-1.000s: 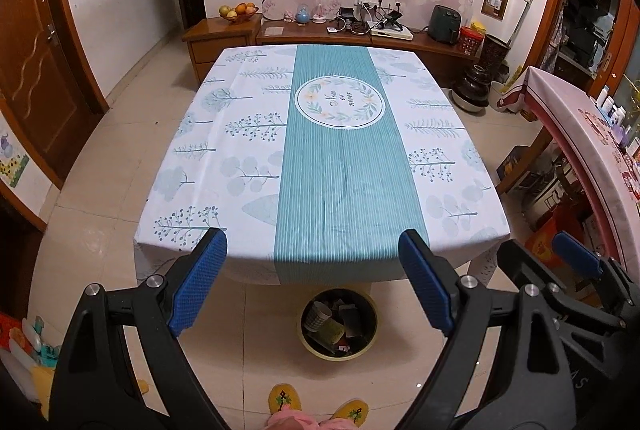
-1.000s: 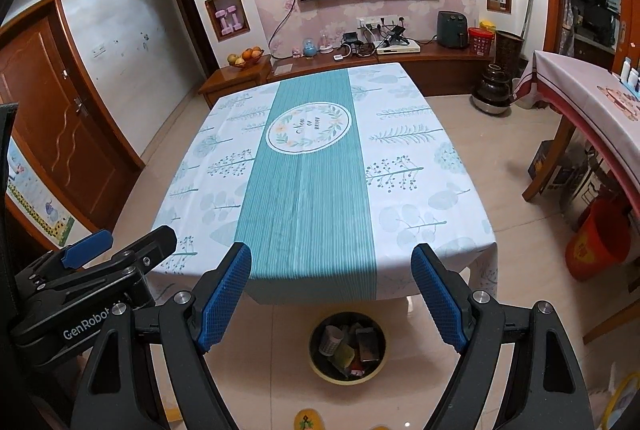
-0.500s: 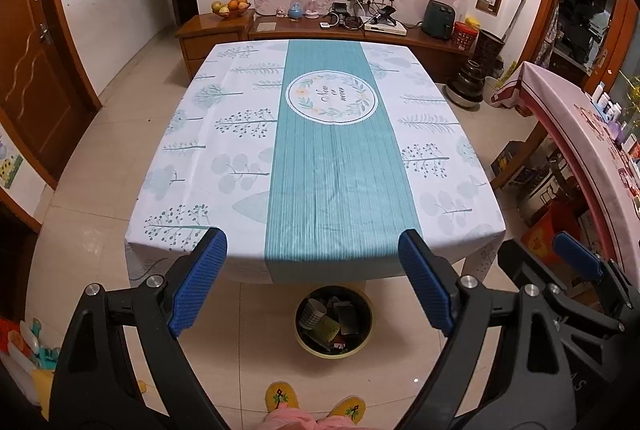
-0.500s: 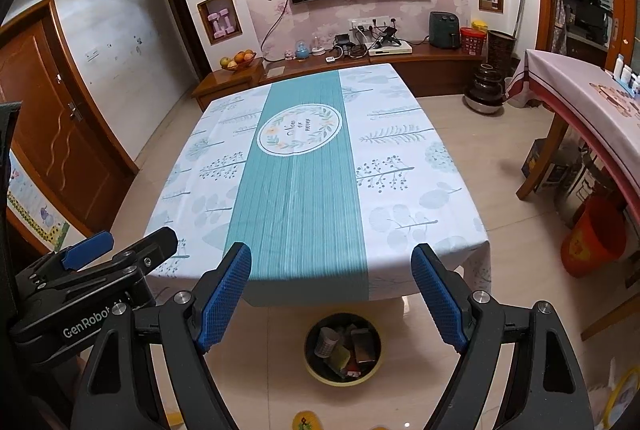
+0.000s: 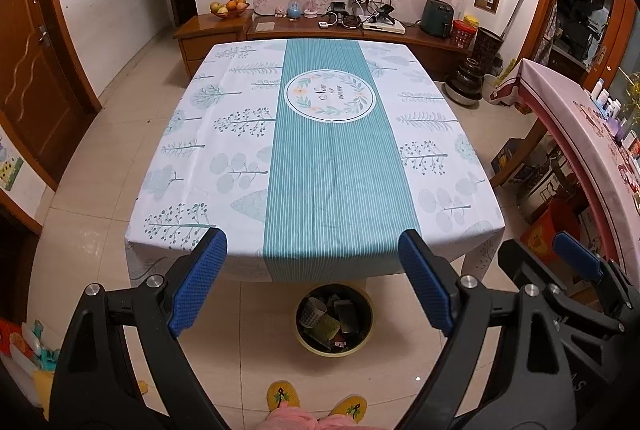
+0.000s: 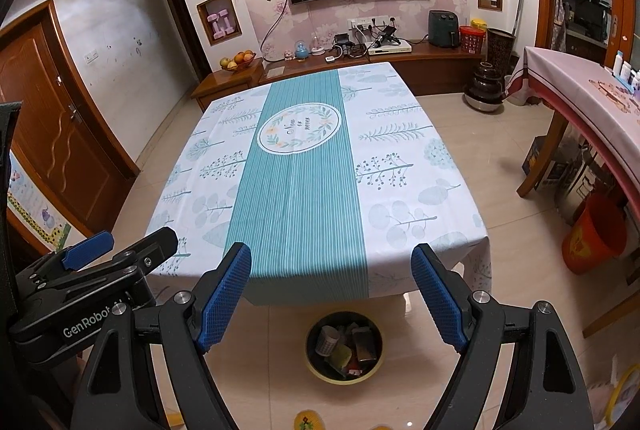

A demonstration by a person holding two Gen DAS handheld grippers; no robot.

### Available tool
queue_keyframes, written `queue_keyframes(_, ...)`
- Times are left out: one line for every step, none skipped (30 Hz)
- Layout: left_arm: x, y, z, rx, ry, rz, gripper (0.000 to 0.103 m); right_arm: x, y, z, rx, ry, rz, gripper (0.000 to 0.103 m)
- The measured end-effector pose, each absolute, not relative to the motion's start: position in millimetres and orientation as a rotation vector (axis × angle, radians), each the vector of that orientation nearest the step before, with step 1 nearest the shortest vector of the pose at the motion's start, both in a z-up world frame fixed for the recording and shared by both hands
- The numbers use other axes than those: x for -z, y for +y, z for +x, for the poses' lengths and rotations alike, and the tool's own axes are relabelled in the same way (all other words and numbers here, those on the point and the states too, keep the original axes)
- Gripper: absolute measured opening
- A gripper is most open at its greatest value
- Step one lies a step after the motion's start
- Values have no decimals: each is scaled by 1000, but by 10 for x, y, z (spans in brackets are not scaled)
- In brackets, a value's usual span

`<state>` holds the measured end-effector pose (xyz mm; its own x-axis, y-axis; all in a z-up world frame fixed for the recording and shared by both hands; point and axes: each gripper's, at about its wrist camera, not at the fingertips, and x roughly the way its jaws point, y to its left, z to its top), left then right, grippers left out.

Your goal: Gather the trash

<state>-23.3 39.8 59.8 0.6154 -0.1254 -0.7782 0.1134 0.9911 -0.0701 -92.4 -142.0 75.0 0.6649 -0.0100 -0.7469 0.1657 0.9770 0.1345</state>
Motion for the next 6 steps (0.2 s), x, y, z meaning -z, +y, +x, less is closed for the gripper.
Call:
queue_keyframes(-599,401,-235,138,897,-15,86,-750,-1422,-924,100,839,197,83)
queue_keyframes(-599,399,-236,138,897,-15,86,-754,-1426,-932,99,840,199,83)
queue_keyframes(-599,397,-236,137,896,-14,86,-753,-1426,-934,99,839,200,83)
queue_keyframes(-600,400,-234,137,896,-15,86,-750,-1426,-936,101,839,200,83)
queue_keyframes(-599,401,-242,138,896,-15,86,-751,-1427,-938,101,839,200,83)
queue_keyframes(-595,398,-244,138,896,-15,86,-753,-1429,-943,100,839,201,83)
